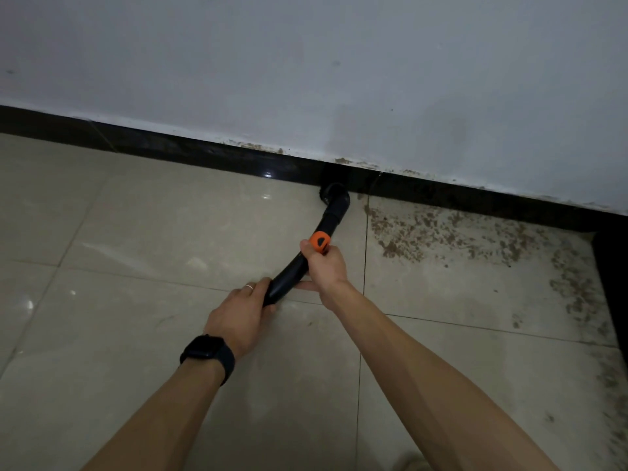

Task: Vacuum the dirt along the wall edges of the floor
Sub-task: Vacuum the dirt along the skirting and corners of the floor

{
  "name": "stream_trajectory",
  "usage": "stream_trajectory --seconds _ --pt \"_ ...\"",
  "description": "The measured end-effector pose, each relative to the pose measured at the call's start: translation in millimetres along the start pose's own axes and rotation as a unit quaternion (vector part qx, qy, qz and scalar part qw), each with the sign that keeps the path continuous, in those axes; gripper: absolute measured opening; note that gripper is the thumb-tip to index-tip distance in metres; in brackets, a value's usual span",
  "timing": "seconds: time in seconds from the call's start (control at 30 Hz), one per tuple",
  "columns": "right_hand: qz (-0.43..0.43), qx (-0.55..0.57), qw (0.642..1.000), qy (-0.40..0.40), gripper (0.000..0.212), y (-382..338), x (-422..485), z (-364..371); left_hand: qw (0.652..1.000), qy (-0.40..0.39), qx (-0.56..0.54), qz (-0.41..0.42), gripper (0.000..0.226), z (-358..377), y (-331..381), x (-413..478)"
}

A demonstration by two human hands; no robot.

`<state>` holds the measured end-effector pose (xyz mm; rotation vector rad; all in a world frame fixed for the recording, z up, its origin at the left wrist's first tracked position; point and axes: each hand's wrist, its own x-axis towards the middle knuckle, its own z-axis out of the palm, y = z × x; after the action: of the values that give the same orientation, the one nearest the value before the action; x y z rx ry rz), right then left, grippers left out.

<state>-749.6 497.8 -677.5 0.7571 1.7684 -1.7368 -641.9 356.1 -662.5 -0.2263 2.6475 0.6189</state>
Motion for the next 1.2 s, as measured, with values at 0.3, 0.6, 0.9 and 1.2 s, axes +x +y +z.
stream_trajectory --seconds 0.3,0.6,0.9,1.2 --pt "-0.006 0.011 0.999 0.046 0.034 -6 4 -49 0.998 -0.023 0.019 0.047 0.048 11 43 11" --pt "-0.011 0.011 0.999 0.046 0.032 -6 2 -62 0.997 -0.024 0.026 0.063 0.047 13 53 12" --pt "-0.016 0.033 0.998 0.047 0.047 5 -13 -65 0.995 -0.047 0.013 0.083 0.042 11 45 2" --pt "-0.001 0.061 0.997 0.043 0.046 33 -48 -54 0.991 -0.076 0.055 0.099 0.046 5 22 -27"
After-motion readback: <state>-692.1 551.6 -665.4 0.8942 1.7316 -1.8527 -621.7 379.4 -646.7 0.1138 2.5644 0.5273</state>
